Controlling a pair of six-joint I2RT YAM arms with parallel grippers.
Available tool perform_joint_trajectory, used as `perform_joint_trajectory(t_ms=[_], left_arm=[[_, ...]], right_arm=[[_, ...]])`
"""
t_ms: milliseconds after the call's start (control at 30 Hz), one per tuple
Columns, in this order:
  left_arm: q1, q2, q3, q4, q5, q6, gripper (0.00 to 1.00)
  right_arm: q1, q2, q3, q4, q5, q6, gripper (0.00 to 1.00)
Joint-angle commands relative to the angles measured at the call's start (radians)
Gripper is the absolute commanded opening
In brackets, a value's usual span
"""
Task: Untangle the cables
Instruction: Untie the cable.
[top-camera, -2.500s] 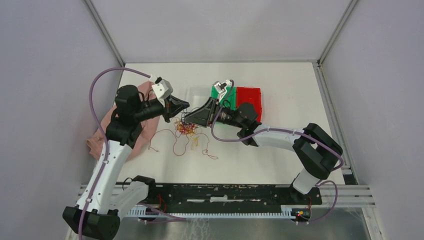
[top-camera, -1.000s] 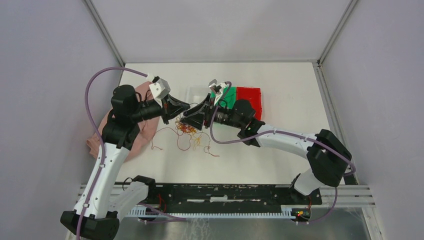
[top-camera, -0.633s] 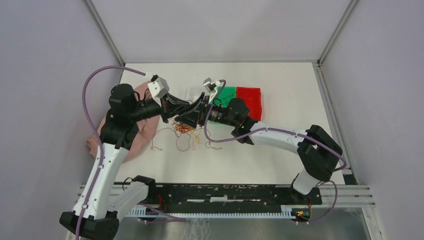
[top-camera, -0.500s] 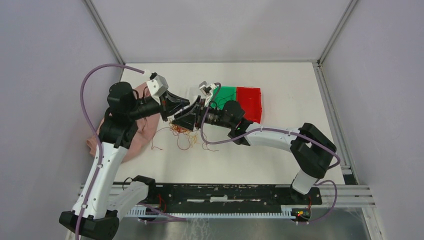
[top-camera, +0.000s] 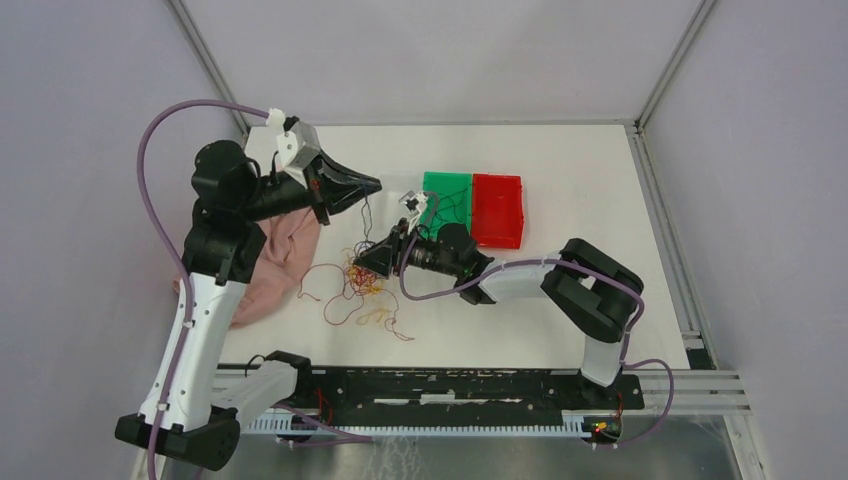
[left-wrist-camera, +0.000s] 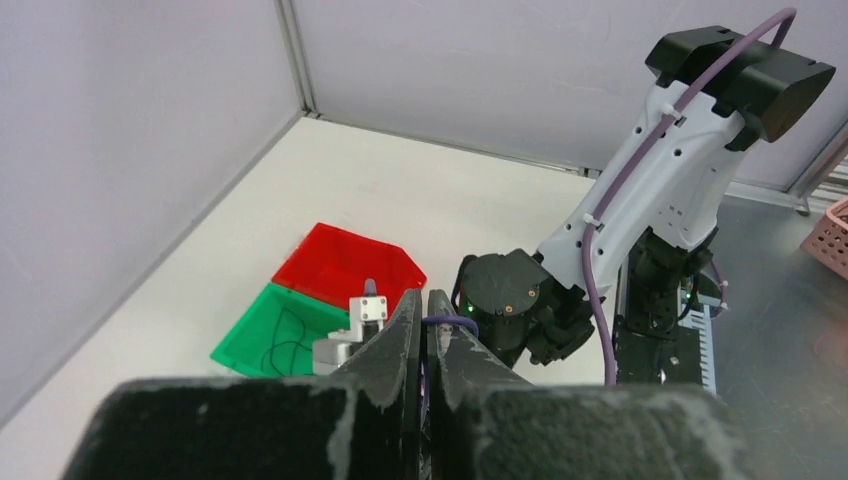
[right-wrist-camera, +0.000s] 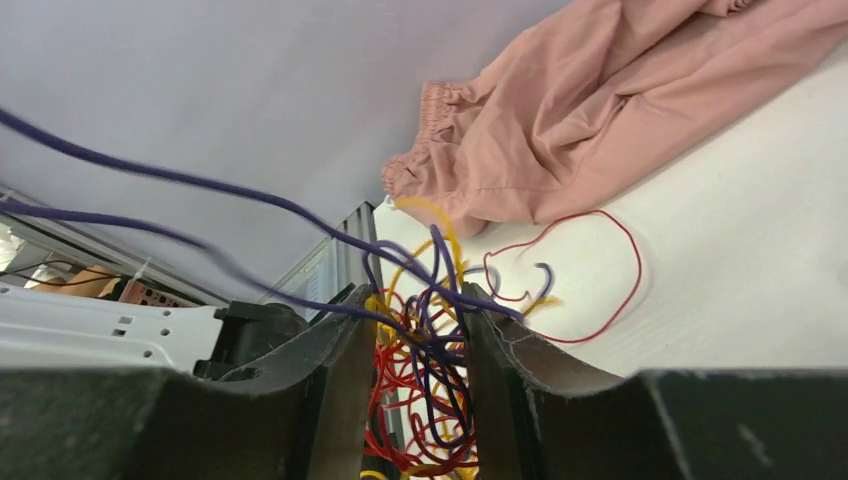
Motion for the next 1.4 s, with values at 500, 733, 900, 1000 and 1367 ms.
perform_joint_trajectory(t_ms=[500, 733, 900, 1000, 1367], left_arm=[[-0.006, 0.162, 0.51, 0.174, -0.064, -0.093, 0.03], [-0.006, 0.227, 0.646, 0.224, -0.094, -0.062, 0.03], [-0.006, 0.262, 0.718, 0.261, -0.134, 0.026, 0.03], [-0.006, 0.291, 0.788, 0.315, -0.181, 0.067, 0.03], [-0.006, 0.372, 0.942, 0.608, -0.582, 0.272, 0.03]], right_arm=[[0.073, 0.055, -0.067, -0.065, 0.143, -0.097, 0.45], [0.093, 0.068, -0.082, -0.113, 0.188, -0.13, 0.46], [0.097, 0.086, -0.117, -0.115, 0.217, -0.129, 0.46], [0.101, 0.092, -0.137, -0.113, 0.228, -0.127, 0.48], [0.122, 0.089, -0.152, -0.139, 0.257, -0.132, 0.55]])
